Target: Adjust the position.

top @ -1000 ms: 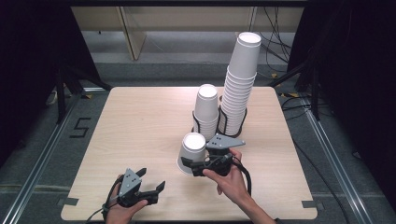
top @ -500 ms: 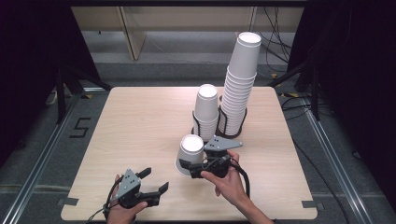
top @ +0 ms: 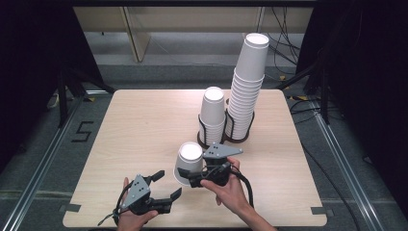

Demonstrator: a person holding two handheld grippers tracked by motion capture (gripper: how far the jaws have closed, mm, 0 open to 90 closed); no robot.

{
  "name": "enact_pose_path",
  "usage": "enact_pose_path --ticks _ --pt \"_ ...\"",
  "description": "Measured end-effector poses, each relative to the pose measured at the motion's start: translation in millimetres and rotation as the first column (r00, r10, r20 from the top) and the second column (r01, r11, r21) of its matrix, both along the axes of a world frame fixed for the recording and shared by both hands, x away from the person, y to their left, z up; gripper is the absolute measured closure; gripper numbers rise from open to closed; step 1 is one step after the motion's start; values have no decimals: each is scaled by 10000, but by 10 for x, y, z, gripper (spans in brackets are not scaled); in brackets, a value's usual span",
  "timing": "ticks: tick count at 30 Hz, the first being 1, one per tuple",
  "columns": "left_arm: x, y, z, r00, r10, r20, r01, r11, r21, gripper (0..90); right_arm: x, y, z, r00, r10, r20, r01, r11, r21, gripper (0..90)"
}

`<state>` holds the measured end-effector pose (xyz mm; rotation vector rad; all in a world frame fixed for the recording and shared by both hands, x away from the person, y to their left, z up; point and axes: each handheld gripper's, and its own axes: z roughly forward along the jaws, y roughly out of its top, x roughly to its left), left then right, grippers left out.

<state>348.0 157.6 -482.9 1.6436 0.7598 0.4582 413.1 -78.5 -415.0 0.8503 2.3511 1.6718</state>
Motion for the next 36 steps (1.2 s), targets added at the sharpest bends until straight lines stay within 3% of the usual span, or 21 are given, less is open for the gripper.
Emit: enact_pose_path --ticks 3,4,6,7,9,10,12,18,20,23,24,27,28,30,36 --pt "6 -35 -10 9997 -169 147 169 9999 13 146 -21 48 -15 9997 184 -184 -182 9998 108 186" --pt "-1 -37 -5 9999 -135 89 133 9998 159 146 -19 75 -23 9994 351 68 -351 9994 26 186" --pt "4 -62 -12 9998 -177 126 176 9998 18 145 -29 93 -29 9993 374 -74 -374 9993 23 186" --pt "3 -71 -15 9997 -179 147 175 9996 205 145 -28 101 -34 9992 408 -20 -408 9992 -1 186" --pt "5 -83 -22 9996 -195 196 193 9997 139 145 -34 108 -41 9992 390 52 -389 9991 -159 186" --pt "13 -95 -28 9994 -233 243 230 9997 92 142 -43 122 -55 9992 382 -134 -382 9993 6 186" --pt "14 -95 -28 9995 -231 216 229 9997 92 133 -27 122 -64 9985 540 9 -540 9985 -79 186" --pt "28 -113 -32 9996 -182 214 179 9997 146 76 -45 155 -89 9974 665 -295 -663 9978 76 186" --pt "27 -117 -28 9998 -118 148 114 9995 295 46 -55 174 -96 9973 678 -296 -673 9976 172 186" --pt "46 -137 -41 9997 -110 229 108 9999 96 18 -75 207 -98 9959 815 -391 -804 9963 292 187" --pt "41 -146 -37 9998 -15 176 10 9997 262 9 -79 224 -101 9964 782 -314 -774 9967 236 187" --pt "53 -168 -47 9994 24 342 -30 9999 162 3 -93 241 -105 9955 864 -378 -850 9957 368 187" --pt "49 -181 -45 9994 99 320 -107 9996 266 3 -116 243 -99 9954 700 -658 -674 9969 404 187" --pt "60 -201 -57 9990 100 440 -108 9998 180 1 -110 253 -107 9958 798 -441 -781 9962 394 187" --pt "39 -220 -52 9980 355 513 -374 9986 364 8 -143 273 -105 9947 890 -514 -863 9949 527 187"
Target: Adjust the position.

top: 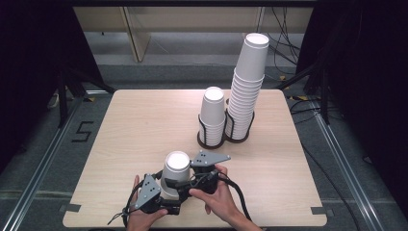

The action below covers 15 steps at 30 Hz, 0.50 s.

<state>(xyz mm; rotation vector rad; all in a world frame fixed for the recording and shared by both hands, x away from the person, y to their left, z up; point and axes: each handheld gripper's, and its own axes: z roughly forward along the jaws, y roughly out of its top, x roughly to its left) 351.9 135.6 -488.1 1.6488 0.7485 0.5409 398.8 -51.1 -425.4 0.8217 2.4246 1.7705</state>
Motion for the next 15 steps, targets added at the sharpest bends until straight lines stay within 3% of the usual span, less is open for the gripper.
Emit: enact_pose_path --ticks 3,8,9,11,13,14,15 --pt "-1 3 0 10000 -79 -53 79 10000 7 21 11 -1 -8 9999 -81 117 80 10000 19 184" --pt "3 15 0 9998 -200 4 199 9990 399 44 23 -4 -20 10000 21 -7 -21 10000 -97 166" --pt "11 8 -8 9996 -284 81 281 9992 296 53 27 -14 -3 9997 93 -211 -97 9998 -172 162" --pt "2 20 13 9993 -369 -9 369 9977 563 56 40 -19 3 9996 242 -137 -245 9994 -261 160" --pt "-4 21 20 9984 -547 124 537 9959 730 60 55 -38 28 9993 356 -141 -361 9986 -393 154" --pt "7 23 23 9966 -704 421 665 9940 868 61 71 -60 59 9982 589 -119 -594 9971 -475 153" --pt "-7 36 41 9961 -828 302 790 9907 1110 62 69 -76 81 9982 559 -226 -569 9973 -470 153"
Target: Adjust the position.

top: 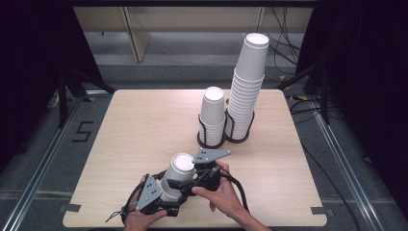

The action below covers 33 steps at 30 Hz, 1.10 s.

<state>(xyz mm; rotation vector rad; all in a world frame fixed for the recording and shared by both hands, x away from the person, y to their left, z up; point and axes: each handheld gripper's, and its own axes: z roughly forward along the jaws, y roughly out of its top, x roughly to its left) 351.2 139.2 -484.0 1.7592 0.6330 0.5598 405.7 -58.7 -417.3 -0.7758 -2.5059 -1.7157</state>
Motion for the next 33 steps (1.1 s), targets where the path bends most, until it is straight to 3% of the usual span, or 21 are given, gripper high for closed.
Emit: enact_pose_path --ticks 11,15,19,21,25,27,30,33 --pt "-24 -4 -2 9970 -729 -272 749 9939 805 66 0 -155 194 9982 512 314 -495 9975 -513 198" --pt "-27 -11 -7 9945 -988 -342 1019 9894 1039 66 -11 -203 218 9987 505 -109 -511 9963 -698 199" --pt "-29 -5 -8 9933 -1077 -413 1119 9867 1176 65 14 -230 217 9971 758 -29 -759 9954 -584 223" --pt "-27 -4 -11 9927 -1124 -433 1168 9861 1184 59 11 -238 215 9964 816 -207 -827 9948 -595 234" --pt "-20 1 -17 9945 -1006 -294 1025 9919 750 34 6 -243 238 9975 703 -3 -703 9964 -480 246" --pt "-28 -10 -16 9957 -917 -83 919 9955 216 28 2 -250 271 9973 696 -232 -698 9975 -96 254" --pt "-27 2 2 9954 -941 154 944 9953 -195 26 14 -284 298 9982 518 -303 -511 9984 258 256" --pt "-36 16 18 9959 -863 285 873 9956 -347 24 23 -317 308 9987 276 -440 -254 9985 487 256"
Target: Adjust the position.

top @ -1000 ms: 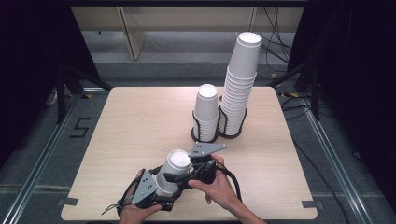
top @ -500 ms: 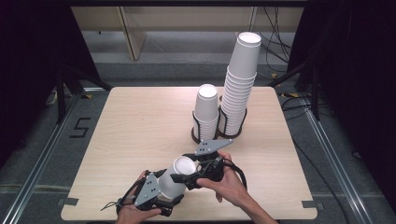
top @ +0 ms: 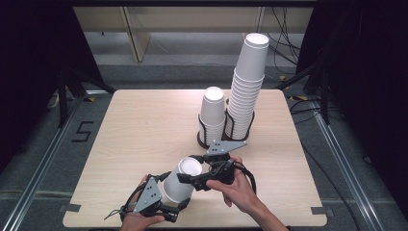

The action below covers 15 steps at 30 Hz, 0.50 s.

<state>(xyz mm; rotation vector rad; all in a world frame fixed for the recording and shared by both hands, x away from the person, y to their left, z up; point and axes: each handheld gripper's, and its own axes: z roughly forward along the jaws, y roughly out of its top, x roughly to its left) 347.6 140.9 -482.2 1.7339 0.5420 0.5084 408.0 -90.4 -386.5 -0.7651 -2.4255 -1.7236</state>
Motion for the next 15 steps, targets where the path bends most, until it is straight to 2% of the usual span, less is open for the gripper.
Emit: enact_pose_path --ticks 1,2,3,4,5,6,7,9,10,12,15 --pt "8 -9 -3 9997 94 242 -89 9997 -205 23 21 -20 -1 9998 0 -204 6 9995 328 257" --pt "8 -9 -3 9997 94 242 -89 9997 -205 22 21 -20 -1 9998 0 -204 6 9995 328 257" --pt "8 -7 1 9997 144 172 -143 9999 -52 22 33 -25 -10 9997 1 -253 10 9990 438 257" --pt "16 -17 -9 9998 146 155 -144 9998 -130 23 43 -25 -19 9997 -107 -223 116 9992 392 258" --pt "21 -15 -9 9999 145 5 -145 9998 -124 23 42 -36 -31 9987 -158 -475 182 9986 502 258" --pt "21 -15 -9 9999 145 5 -145 9998 -124 24 42 -36 -31 9987 -158 -475 182 9986 502 258" --pt "29 -17 -16 9999 112 33 -111 9995 -309 25 53 -38 -43 9982 -180 -565 212 9981 575 258" --pt "27 10 -2 9999 111 -33 -112 9999 -121 26 67 -41 -52 9987 -162 -485 193 9978 630 258" --pt "25 16 -1 10000 95 -21 -96 9999 -104 29 77 -42 -70 9976 -151 -674 203 9968 767 258" --pt "29 15 -1 10000 54 58 -52 9997 -230 31 87 -43 -84 9979 -155 -623 205 9966 801 258" --pt "18 30 12 10000 27 -33 -27 9999 -138 41 88 -60 -88 9960 -118 -889 201 9955 931 258"
